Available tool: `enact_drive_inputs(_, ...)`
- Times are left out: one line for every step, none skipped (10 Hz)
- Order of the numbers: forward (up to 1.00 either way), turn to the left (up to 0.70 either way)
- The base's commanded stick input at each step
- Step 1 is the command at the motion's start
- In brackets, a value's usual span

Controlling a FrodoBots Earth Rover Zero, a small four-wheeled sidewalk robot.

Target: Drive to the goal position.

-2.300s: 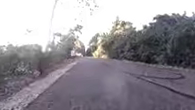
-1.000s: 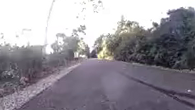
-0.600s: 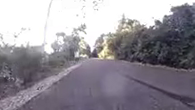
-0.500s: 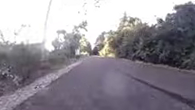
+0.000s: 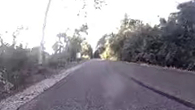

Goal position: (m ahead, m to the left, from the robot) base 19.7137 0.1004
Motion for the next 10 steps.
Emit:
enact_drive_inputs(1.00, 0.00)
enact_drive_inputs(1.00, 0.00)
enact_drive_inputs(1.00, 0.00)
enact_drive_inputs(1.00, 0.00)
enact_drive_inputs(1.00, 0.00)
enact_drive_inputs(1.00, 0.00)
enact_drive_inputs(1.00, 0.00)
enact_drive_inputs(1.00, 0.00)
enact_drive_inputs(1.00, 0.00)
enact_drive_inputs(1.00, 0.00)
